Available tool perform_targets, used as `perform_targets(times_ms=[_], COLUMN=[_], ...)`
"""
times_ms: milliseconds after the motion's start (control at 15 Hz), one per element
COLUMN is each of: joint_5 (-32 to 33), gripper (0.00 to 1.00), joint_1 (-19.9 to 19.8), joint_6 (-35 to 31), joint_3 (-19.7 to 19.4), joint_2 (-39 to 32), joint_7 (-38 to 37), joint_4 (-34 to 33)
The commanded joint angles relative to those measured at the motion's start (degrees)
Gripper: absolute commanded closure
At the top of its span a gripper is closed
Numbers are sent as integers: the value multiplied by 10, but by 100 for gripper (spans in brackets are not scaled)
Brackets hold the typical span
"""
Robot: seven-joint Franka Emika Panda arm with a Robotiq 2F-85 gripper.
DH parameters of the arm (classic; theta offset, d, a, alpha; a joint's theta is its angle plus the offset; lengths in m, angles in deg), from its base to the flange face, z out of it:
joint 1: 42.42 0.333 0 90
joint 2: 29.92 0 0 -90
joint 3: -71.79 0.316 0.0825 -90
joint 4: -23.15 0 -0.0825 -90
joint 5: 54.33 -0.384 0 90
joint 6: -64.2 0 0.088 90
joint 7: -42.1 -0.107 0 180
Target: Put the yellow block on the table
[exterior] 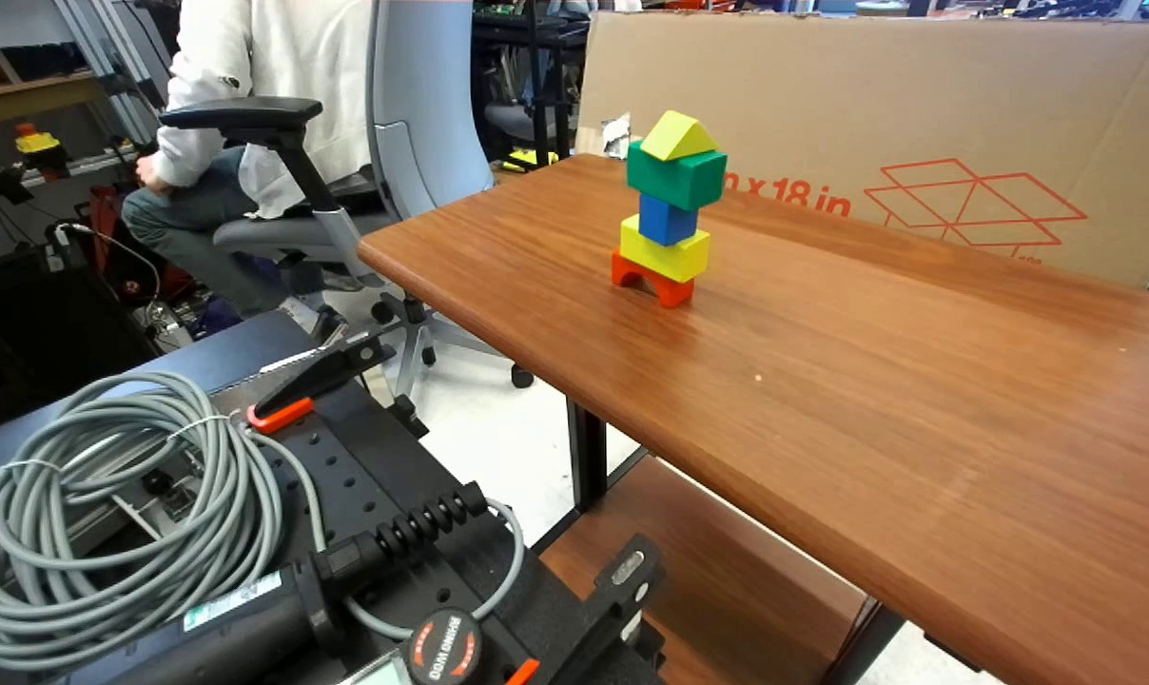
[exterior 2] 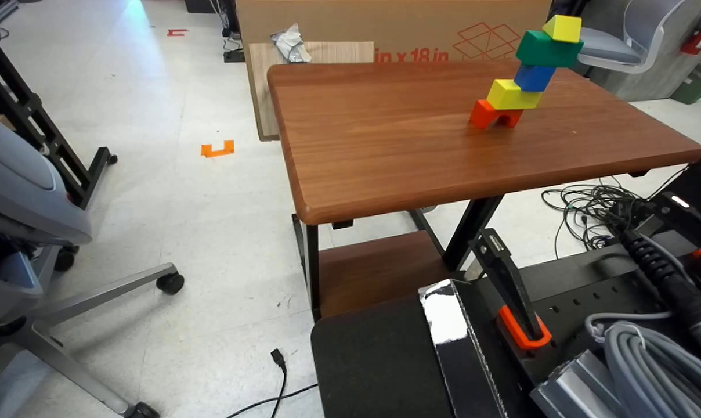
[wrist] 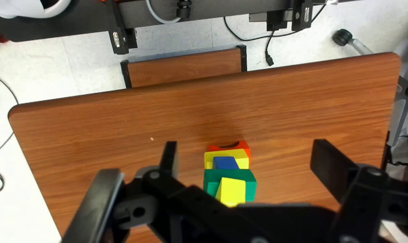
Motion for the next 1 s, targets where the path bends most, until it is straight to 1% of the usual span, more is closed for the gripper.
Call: perform_targets(times_ms=[0, 200, 533, 933], joint_5=[-14, -23, -45, -38], gripper=[0, 0, 0, 0], joint_1=[-18, -20, -20, -19], joint_6=[6, 5, -1, 0], joint_3=[23, 27, 33, 41], joint_2=[-74, -112, -164, -216], joint_7=[-56, -78, -93, -110], joint_4=[-63, -94, -137, -174])
